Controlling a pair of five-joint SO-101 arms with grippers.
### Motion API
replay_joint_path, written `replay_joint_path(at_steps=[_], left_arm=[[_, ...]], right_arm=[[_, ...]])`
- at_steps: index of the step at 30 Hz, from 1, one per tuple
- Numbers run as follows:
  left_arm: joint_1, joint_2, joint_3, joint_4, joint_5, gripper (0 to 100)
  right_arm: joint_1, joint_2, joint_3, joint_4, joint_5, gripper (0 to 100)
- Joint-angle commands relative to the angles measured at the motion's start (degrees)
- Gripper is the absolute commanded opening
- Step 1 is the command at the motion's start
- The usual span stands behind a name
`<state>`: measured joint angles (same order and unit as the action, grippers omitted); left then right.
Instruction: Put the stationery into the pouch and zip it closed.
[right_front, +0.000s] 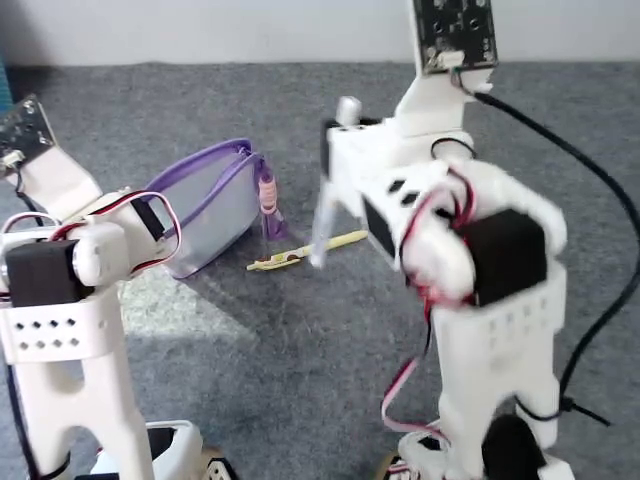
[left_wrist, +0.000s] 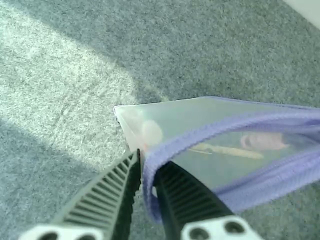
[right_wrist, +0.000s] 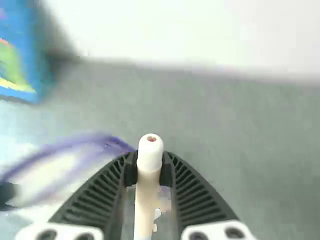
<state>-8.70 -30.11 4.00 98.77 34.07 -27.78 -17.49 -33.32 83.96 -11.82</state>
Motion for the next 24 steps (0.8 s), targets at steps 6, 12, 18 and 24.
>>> replay_joint_path(at_steps=[6, 12, 18, 24], left_arm=[[0.0, 1.1, 0.0, 1.6, 0.7, 1], [0.0, 1.1, 0.0, 1.6, 0.7, 1], [0.0, 1.1, 0.0, 1.6, 0.7, 1], [-0.3, 1.1, 0.0, 1.6, 0.7, 1]], right_arm=[[-11.6, 0.0, -2.4, -22.3, 8.4, 0.8], [-13.5, 7.3, -2.4, -31.1, 11.7, 0.8], [-14.1, 13.1, -2.4, -32.1, 11.9, 0.8], [-14.1, 14.2, -2.4, -26.2, 11.9, 7.5]])
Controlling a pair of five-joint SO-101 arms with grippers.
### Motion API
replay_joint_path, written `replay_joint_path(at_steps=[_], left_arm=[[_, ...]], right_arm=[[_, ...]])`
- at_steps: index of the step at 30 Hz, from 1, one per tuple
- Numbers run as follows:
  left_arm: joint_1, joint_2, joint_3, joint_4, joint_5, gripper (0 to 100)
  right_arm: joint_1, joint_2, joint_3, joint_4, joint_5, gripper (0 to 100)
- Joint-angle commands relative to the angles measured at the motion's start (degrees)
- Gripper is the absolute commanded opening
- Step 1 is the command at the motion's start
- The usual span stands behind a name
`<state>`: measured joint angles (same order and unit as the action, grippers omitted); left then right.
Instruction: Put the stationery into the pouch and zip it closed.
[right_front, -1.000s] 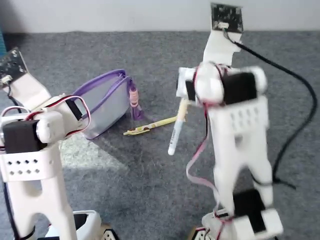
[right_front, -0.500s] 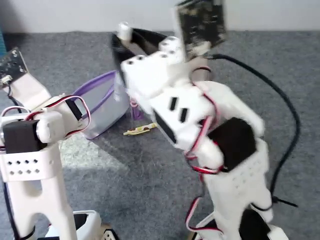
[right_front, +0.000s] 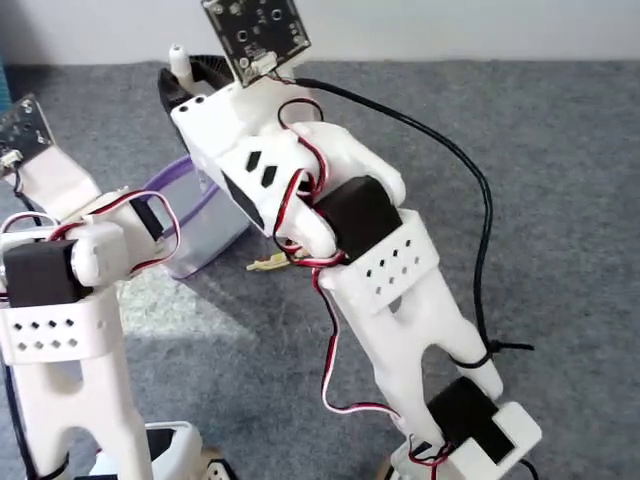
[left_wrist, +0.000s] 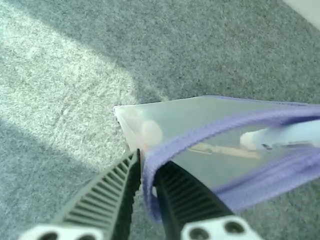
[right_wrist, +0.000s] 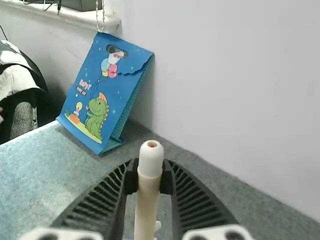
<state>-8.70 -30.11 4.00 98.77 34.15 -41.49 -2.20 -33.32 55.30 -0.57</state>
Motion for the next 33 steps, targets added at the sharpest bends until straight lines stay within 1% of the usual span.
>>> replay_joint_path(at_steps=[1, 3, 5, 7, 9, 11, 13, 16, 20, 24, 30, 33], left_arm=[[-0.4, 1.1, 0.0, 1.6, 0.6, 1], [-0.4, 1.1, 0.0, 1.6, 0.6, 1], [-0.2, 1.1, 0.0, 1.6, 0.6, 1], [-0.1, 1.1, 0.0, 1.6, 0.6, 1], [-0.1, 1.1, 0.0, 1.6, 0.6, 1], [-0.1, 1.1, 0.0, 1.6, 0.6, 1], [-0.1, 1.1, 0.0, 1.6, 0.6, 1], [-0.1, 1.1, 0.0, 1.6, 0.6, 1], [-0.1, 1.1, 0.0, 1.6, 0.6, 1], [0.0, 1.1, 0.0, 1.6, 0.6, 1], [0.0, 1.5, 0.0, 1.6, 0.5, 1], [0.0, 1.5, 0.0, 1.6, 0.5, 1]], right_arm=[[-0.4, -1.6, -2.4, 3.6, 0.4, 12.5], [0.0, -3.0, -2.4, 4.6, 0.3, 22.5], [0.2, -4.6, -2.5, 4.7, 0.3, 27.7], [1.9, -6.3, -2.5, 5.0, -0.4, 27.1], [3.5, -7.3, -2.5, 5.7, -3.4, 24.1], [6.6, -7.9, -2.5, 7.8, -7.2, 20.0], [10.8, -7.8, -2.5, 10.7, -13.3, 16.5], [17.5, -6.5, -1.5, 17.5, -26.0, 15.1], [22.9, -0.6, 1.9, 27.9, -35.1, 15.1], [25.2, 9.1, 3.5, 33.2, -40.5, 15.1], [25.0, 23.3, 3.3, 33.1, -44.4, 15.1], [25.0, 29.8, 1.5, 33.1, -44.8, 15.1]])
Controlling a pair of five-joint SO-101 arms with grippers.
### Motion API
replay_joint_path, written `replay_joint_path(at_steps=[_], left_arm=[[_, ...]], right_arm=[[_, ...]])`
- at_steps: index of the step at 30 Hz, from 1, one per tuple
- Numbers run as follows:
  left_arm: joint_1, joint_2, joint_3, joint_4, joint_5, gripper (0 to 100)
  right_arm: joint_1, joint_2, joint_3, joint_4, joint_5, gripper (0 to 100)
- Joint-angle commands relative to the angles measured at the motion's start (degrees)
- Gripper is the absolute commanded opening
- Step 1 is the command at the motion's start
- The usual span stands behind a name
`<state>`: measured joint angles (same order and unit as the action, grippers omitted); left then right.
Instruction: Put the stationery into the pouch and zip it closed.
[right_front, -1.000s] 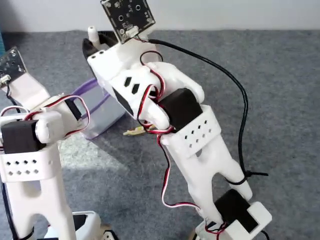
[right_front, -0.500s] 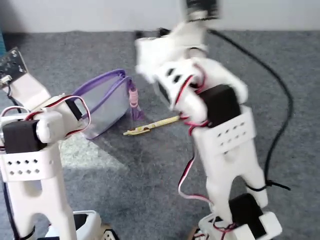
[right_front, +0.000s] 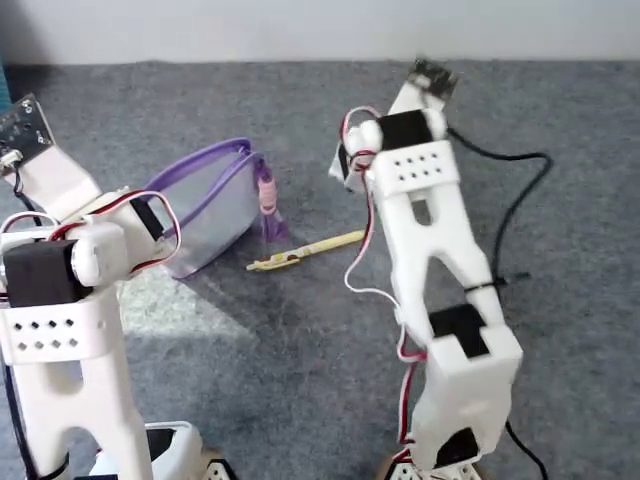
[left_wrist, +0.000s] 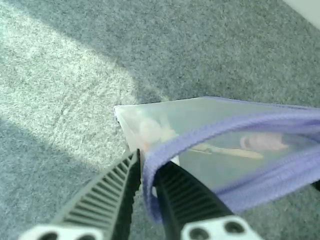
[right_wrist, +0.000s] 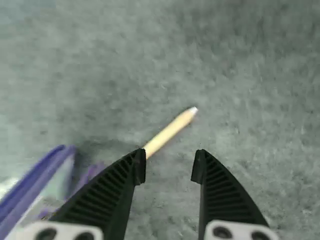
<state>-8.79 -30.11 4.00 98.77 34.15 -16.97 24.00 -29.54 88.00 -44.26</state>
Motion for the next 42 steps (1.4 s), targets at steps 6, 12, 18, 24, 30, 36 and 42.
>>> replay_joint_path(at_steps=[6, 12, 18, 24, 30, 36, 42], left_arm=[[0.1, 1.6, 0.0, 1.6, 0.5, 1], [0.1, 1.6, 0.0, 1.6, 0.5, 1], [0.1, 1.6, 0.0, 1.6, 0.5, 1], [0.1, 1.2, 0.0, 1.6, 0.5, 1], [0.0, 1.6, 0.0, 1.6, 0.5, 1], [0.0, 1.5, 0.0, 1.6, 0.5, 1], [0.0, 1.1, 0.0, 1.6, 0.5, 1]], right_arm=[[0.4, 14.7, -10.0, 0.9, -0.9, 15.1], [-1.2, 22.5, -16.8, 0.7, -0.8, 15.1], [-3.4, 28.4, -20.4, 0.6, -0.8, 14.7], [-1.4, 31.4, -22.0, 2.4, -0.7, 0.2], [-0.2, 29.8, -24.8, 8.9, 4.0, 0.8], [1.1, 23.7, -28.8, 15.0, 12.1, 0.8], [1.6, 7.6, -28.6, 15.0, 19.1, 0.8]])
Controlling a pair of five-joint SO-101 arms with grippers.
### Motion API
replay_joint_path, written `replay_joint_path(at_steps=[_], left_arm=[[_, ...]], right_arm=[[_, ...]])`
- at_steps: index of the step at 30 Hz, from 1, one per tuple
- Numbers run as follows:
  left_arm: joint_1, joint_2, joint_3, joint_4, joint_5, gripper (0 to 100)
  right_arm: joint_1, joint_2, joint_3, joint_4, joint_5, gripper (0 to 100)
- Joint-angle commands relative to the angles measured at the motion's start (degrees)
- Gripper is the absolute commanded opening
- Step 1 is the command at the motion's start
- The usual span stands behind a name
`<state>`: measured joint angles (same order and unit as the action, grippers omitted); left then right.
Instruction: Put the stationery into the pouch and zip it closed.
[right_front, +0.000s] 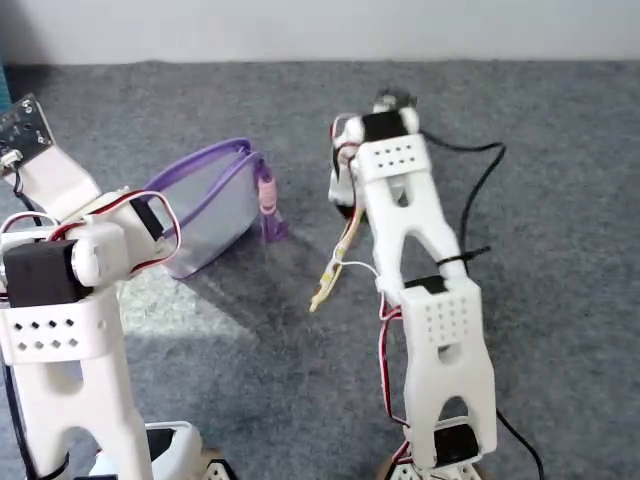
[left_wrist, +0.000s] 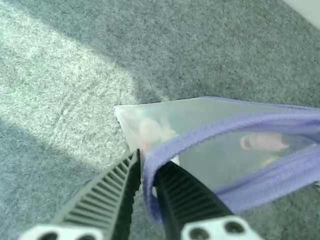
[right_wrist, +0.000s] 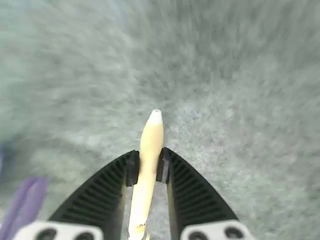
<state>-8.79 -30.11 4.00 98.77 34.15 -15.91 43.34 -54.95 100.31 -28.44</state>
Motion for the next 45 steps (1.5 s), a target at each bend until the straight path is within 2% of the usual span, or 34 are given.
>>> replay_joint_path(at_steps=[1, 8, 13, 21, 28, 35, 45], left_arm=[[0.0, 1.1, 0.0, 1.6, 0.5, 1], [0.0, 1.1, 0.0, 1.6, 0.5, 1], [0.0, 1.1, 0.0, 1.6, 0.5, 1], [0.1, 1.1, 0.0, 1.6, 0.5, 1], [0.1, 1.1, 0.0, 1.6, 0.6, 1], [-0.1, 1.1, 0.0, 1.6, 0.6, 1], [-0.3, 1.1, 0.0, 1.6, 0.7, 1]], right_arm=[[0.2, -14.7, -3.2, 2.7, 4.3, 0.8], [-3.8, -33.3, -3.3, 2.5, 11.4, 0.8], [-11.6, -44.6, -3.5, 0.3, 17.0, 0.8], [-23.9, -52.1, -3.3, -21.3, 28.5, 0.8], [-31.3, -50.2, -0.6, -36.8, 33.3, 0.8], [-32.6, -44.3, 1.2, -37.8, 34.1, 0.8], [-27.3, -34.0, 1.2, -38.2, 34.1, 0.8]])
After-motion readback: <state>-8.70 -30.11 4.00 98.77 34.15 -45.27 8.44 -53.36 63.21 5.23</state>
